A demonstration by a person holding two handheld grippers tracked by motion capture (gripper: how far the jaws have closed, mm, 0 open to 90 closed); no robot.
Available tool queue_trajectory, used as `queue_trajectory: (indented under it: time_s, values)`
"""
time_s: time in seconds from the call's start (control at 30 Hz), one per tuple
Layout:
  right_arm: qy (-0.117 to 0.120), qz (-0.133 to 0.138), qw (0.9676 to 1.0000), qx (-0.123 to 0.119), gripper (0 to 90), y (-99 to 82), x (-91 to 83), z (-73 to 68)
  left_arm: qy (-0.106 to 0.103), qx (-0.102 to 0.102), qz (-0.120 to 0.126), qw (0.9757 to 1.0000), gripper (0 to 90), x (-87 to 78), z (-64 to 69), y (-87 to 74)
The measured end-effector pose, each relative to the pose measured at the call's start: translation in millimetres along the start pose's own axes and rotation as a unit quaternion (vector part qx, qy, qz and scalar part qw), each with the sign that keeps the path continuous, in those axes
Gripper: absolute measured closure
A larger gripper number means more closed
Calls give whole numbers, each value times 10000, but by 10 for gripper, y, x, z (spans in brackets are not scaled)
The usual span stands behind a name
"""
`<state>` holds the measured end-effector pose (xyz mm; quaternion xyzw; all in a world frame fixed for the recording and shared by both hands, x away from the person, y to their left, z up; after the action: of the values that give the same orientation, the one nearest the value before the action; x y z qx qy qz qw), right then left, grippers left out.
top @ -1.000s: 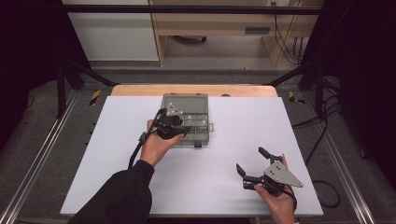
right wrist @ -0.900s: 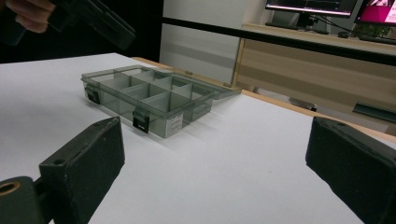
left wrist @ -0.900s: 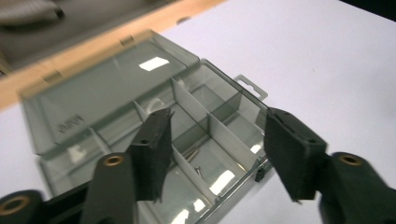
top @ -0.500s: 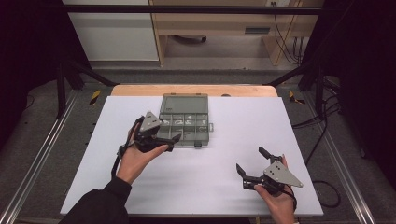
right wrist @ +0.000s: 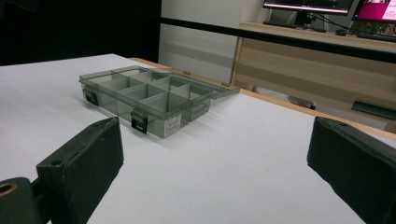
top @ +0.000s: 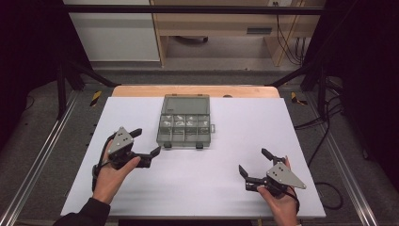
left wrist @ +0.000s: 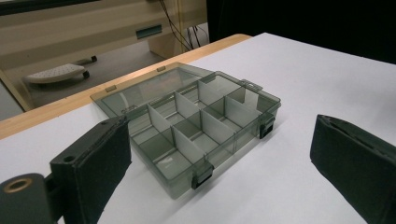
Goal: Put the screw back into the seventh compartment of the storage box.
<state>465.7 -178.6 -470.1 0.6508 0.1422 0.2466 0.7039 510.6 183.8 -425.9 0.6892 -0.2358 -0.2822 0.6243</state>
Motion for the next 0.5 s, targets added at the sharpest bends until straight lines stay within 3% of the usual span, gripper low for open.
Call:
queue_trajectory:
  time_s: [0.13, 0.23, 0.4, 0.5]
  values:
    - [-8, -1, 10000, 17, 37, 2, 1, -3, 75, 1, 199, 9998, 50, -164, -76, -60]
    - [-11, 4, 10000, 3, 37, 6, 1, -2, 242, -90, 195, 9995, 39, -264, -159, -135]
    - [-40, 27, 10000, -10, 38, 16, -13, 26, 304, -207, 336, 9988, 39, -415, -244, -236]
    - [-91, 63, 9999, -8, 41, 30, -30, 62, 352, -176, 488, 9980, 37, -490, -286, -273]
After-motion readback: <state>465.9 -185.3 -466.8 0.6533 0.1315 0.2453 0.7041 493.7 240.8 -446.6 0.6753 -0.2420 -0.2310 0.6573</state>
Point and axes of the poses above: each handheld gripper's, and its own axes: x roughly forward along the jaws, y roughly out of its top, z roughly to its right, the point moved 8 cm from there along x, roughly forward along the jaws, and after that the axes turned 14 degrees about z, right-handed, at the moved point
